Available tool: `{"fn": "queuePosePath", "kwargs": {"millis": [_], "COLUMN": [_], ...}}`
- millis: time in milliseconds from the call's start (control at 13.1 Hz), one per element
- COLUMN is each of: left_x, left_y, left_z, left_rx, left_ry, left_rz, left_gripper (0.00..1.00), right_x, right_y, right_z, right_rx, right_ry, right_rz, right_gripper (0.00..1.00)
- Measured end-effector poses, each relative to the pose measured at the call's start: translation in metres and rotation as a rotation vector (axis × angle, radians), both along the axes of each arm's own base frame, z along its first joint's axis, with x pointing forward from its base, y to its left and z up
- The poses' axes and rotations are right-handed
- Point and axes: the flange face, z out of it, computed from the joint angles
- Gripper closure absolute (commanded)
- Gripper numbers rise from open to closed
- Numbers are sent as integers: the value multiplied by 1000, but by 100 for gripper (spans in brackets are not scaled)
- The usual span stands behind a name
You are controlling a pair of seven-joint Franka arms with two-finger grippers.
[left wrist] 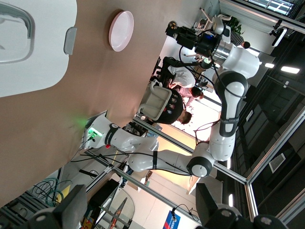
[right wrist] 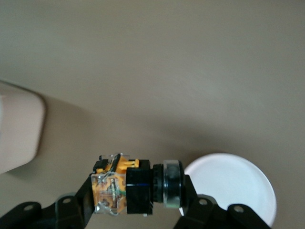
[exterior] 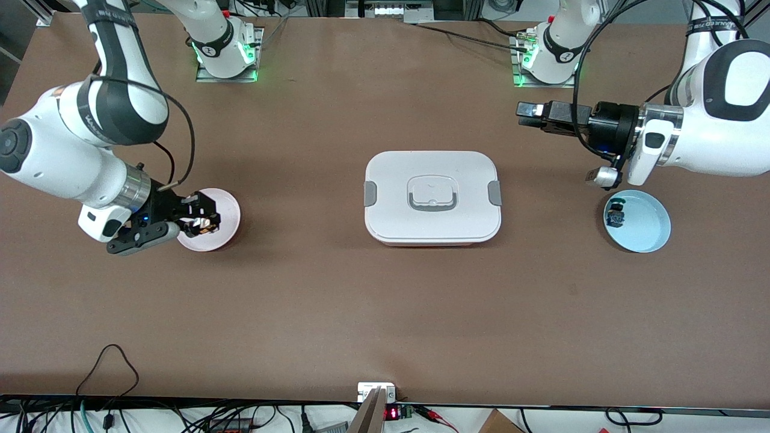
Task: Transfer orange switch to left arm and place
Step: 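Lift the switch with the right gripper while the left gripper approaches, then carry the switch over the box while the left gripper grasps it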
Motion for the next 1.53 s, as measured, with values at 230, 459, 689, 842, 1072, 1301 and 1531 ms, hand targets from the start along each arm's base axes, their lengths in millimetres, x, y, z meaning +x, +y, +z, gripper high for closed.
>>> {"fn": "queuePosePath", "kwargs": {"millis": [230, 459, 689, 842, 1072, 1301, 1531], "left_x": [6, 11, 5, 3, -2, -5, -7], "left_y": [-19, -51, -82, -94, -132, -153, -174], "left_z": [-2, -12, -24, -34, -39, -34, -22], "left_rx": [-51, -41, -42, -19, 30, 5, -24], "left_ry": [62, 129, 198, 203, 171, 170, 115], "left_rz": [62, 115, 150, 183, 252, 316, 442], "left_gripper": [0, 0, 0, 0, 0, 0, 0], "right_x": [-11, -22, -32, -41, -52, -58, -65], "right_y": [49, 91, 127, 155, 185, 198, 213], "right_z": [30, 47, 52, 56, 61, 54, 45], "right_rx": [140, 356, 514, 637, 783, 934, 1022], "right_ry": [-91, -197, -319, -394, -490, -497, -479], "right_rz": [210, 401, 583, 651, 699, 632, 583], "right_gripper": [100, 100, 100, 100, 100, 100, 100]}}
